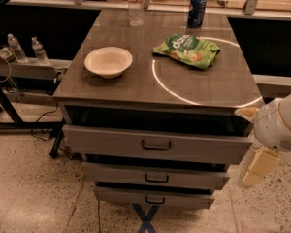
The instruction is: Open top drawer
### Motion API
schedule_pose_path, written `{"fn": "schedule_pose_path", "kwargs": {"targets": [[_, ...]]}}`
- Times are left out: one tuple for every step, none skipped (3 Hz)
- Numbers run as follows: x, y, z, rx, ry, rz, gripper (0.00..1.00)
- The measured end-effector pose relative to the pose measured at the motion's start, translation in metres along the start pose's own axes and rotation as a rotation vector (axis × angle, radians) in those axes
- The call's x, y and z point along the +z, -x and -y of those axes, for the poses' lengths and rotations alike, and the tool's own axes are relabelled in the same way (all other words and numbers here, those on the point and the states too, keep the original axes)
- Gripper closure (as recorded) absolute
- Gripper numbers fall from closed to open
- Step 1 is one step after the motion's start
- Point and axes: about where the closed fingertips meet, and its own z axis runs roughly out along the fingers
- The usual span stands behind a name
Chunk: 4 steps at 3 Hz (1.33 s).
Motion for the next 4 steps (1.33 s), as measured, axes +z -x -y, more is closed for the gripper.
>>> {"fn": "schedule_pose_path", "kwargs": {"targets": [[0.051,-0.01,-0.005,0.031,0.011,0.005,0.0],[0.088,-0.018,-0.006,0.023,0.023,-0.016,0.0],[0.113,-0.015,0.003,-0.008,0.022,-0.021,0.0],[0.128,-0.006,0.016,-0.037,0.014,-0.017,0.0]]}}
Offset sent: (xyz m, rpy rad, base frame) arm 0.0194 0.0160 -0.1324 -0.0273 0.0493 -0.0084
